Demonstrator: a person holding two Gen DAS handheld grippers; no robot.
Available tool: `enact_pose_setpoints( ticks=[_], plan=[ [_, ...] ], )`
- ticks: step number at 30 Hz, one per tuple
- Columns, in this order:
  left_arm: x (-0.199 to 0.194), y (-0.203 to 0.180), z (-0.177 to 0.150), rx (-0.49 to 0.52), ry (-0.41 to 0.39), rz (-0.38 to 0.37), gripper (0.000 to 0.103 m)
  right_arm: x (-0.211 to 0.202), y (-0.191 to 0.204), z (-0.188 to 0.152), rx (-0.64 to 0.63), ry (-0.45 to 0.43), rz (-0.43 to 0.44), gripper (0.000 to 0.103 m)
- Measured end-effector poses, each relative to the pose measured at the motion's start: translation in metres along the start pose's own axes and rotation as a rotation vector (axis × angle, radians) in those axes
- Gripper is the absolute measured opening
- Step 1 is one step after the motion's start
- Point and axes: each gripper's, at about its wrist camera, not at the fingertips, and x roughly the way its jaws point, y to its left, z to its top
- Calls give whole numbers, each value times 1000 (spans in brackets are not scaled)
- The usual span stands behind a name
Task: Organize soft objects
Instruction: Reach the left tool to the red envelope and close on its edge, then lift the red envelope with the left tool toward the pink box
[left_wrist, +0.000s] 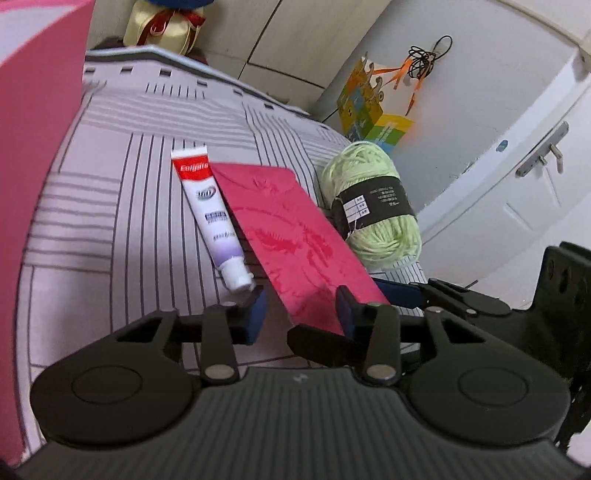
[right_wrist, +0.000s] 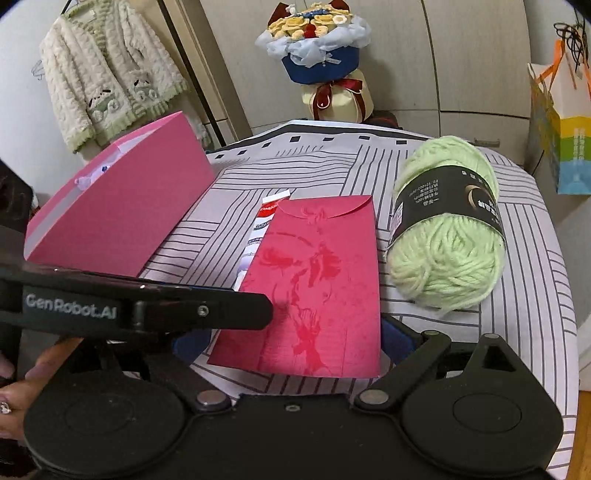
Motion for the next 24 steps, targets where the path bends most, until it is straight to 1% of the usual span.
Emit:
enact_pose_setpoints(
  ticks=[1,3,6,10,12,17,24],
  plan=[
    [0,0,0,5,8,-6,28,1,2,-1,-17,3,-14,97],
    [2,1,0,2,25,-1,25,2,7,-2,-54,3,-43,97],
    [5,3,0,-6,34,-9,24,3,7,1,-87,10,-62,97],
    [5,6,1,-19,35,-13,24,7,4,4,-95,20,-48,97],
    [6,9,2,-37,39,-27,24,7,2,3,-103,10,-47,95],
    [8,12,0,-61,31,-47,25,2,5,-4,-129,-33,-73,94],
    [-1,9,-7,-58,-1,-59,25,-9,14,-11,-130,-71,-97,94]
  ],
)
